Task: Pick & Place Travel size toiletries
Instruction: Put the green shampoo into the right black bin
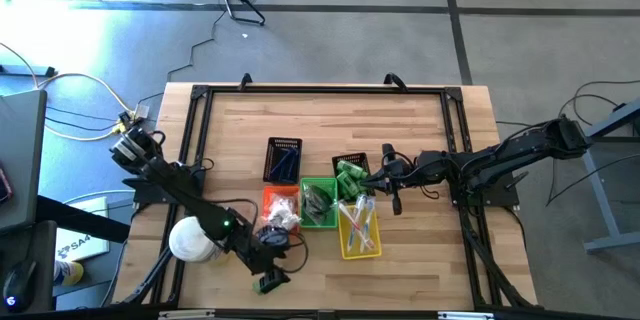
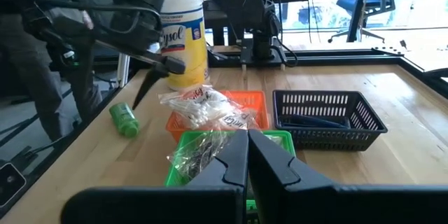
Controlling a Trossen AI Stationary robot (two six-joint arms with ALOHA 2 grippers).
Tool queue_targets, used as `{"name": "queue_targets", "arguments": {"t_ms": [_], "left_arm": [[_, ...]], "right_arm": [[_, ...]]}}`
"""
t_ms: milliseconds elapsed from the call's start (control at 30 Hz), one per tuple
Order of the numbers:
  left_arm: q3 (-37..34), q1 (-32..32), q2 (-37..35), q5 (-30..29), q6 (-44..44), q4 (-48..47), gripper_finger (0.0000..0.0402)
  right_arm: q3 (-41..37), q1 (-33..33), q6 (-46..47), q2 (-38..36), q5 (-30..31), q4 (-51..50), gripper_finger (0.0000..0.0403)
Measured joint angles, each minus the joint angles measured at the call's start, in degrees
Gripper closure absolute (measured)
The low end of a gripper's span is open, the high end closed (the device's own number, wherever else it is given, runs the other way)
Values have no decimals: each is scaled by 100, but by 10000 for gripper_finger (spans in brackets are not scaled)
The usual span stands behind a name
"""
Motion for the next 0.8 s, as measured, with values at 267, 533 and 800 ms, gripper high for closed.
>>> {"name": "queue_targets", "arguments": {"t_ms": [267, 533, 800], "left_arm": [[866, -176, 416, -79, -35, -1476, 50], [1380, -350, 941, -6, -551, -2144, 50], [1362, -454, 1182, 3, -1406, -2299, 50]], "right_arm": [[0, 2, 0, 0, -27, -2, 400], [0, 2, -20, -2, -30, -7, 400], [0, 2, -107, -2, -32, -48, 400]]}}
